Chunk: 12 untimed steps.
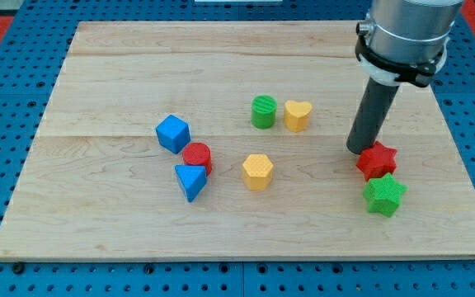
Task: Make a diagonal line out of blue blocksred circle and yellow hexagon
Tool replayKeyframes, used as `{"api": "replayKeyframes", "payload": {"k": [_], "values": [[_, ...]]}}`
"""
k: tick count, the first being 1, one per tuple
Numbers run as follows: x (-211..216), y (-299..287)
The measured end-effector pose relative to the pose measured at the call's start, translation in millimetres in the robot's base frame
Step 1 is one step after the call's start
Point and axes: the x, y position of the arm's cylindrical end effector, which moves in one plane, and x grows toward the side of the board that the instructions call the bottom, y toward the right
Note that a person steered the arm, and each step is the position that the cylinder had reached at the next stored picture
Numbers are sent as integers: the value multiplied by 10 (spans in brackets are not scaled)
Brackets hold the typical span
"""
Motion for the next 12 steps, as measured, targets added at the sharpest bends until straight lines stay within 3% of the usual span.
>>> {"api": "replayKeyframes", "payload": {"k": [1, 2, 3, 4, 5, 6, 7, 8, 9, 10, 11, 12], "values": [[-65, -262], [-26, -1222], [-29, -1527], [344, -1416], [398, -1864], [641, -1742], [390, -1028], [455, -1044], [996, -1456], [1077, -2287], [581, -2988], [329, -2544]]}}
